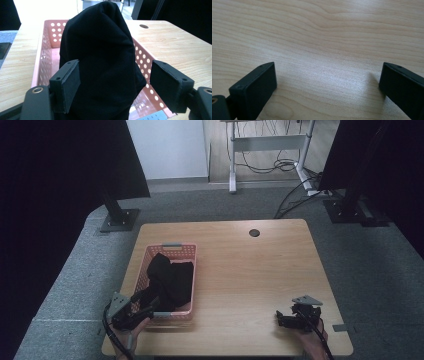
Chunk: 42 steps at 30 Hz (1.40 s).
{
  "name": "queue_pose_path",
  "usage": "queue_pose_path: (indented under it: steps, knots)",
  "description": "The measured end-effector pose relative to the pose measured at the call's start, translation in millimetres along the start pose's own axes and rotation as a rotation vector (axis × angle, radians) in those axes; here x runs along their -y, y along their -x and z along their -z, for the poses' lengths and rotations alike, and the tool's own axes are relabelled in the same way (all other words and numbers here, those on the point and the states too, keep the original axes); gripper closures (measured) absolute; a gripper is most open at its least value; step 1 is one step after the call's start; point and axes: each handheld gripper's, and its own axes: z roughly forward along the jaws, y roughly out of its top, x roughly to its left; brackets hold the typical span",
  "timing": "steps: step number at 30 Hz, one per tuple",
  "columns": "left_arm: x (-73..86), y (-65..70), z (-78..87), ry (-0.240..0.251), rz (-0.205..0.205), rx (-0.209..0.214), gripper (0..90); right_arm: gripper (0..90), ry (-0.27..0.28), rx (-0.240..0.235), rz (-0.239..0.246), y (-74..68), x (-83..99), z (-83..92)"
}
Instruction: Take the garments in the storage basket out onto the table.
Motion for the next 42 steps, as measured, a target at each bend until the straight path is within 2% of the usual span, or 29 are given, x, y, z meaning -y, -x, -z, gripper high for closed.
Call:
queue_pose_path:
  steps: [2,4,8,21,42]
  knots:
    - [-0.1,-0.3,0.3,0.001,0.003,-0.002,24.1,5.7,0.013,-0.009,0.004,0.8,0.4,1.3]
    - [-0.4,-0.2,1.2,0.003,0.003,-0.003,24.1,5.9,0.019,-0.012,-0.017,3.0,0.4,1.9]
    - [-1.8,0.0,3.3,0.010,0.002,-0.005,24.1,6.7,0.025,0.001,-0.031,4.1,0.8,1.9]
    - [-2.3,-5.9,3.5,0.000,0.017,-0.018,23.7,4.4,0.030,0.015,-0.004,0.8,2.4,0.2]
    - [-5.8,3.4,-1.6,-0.004,-0.014,-0.014,23.2,2.3,0.039,0.000,0.013,1.1,3.0,-1.4]
